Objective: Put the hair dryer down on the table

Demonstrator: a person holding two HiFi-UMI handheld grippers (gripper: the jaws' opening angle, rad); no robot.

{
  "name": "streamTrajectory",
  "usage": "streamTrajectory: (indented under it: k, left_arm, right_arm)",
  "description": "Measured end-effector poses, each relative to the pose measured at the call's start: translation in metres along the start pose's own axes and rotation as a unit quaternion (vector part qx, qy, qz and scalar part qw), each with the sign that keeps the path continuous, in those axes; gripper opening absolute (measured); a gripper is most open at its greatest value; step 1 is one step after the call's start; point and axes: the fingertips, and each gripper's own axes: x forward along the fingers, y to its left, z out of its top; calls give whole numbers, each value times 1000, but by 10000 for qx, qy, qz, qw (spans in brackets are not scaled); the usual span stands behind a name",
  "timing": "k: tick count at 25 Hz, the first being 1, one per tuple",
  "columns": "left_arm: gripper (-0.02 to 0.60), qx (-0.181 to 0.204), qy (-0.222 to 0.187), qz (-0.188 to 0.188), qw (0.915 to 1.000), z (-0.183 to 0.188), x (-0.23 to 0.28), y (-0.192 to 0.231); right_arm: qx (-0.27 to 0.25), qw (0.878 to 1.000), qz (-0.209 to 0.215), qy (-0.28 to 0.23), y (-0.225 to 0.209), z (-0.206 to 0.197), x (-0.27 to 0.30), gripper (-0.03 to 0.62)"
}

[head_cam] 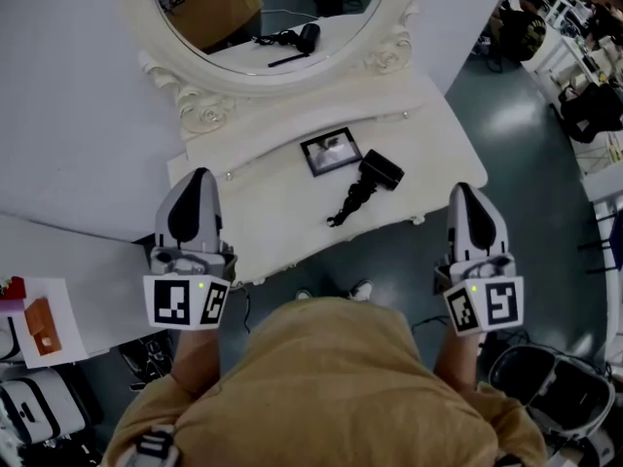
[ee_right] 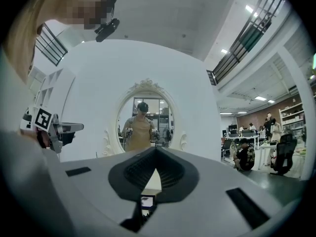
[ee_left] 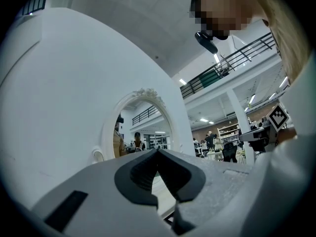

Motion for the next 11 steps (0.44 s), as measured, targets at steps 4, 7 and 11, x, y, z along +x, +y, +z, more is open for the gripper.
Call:
streamTrajectory:
  k: [4, 7, 11]
  left_arm:
    - [3, 5, 33, -33, 10000, -3, -2, 1]
    - [3, -17, 51, -47, 10000, -5, -4, 2]
    - [3, -51, 71, -40, 10000, -6, -6, 3]
  right_arm:
    - [9, 10000, -42, -35, 4, 1, -1, 2]
    - [20, 10000, -58, -33, 7, 0, -4, 2]
    - [31, 10000, -78, 16, 10, -3, -6, 2]
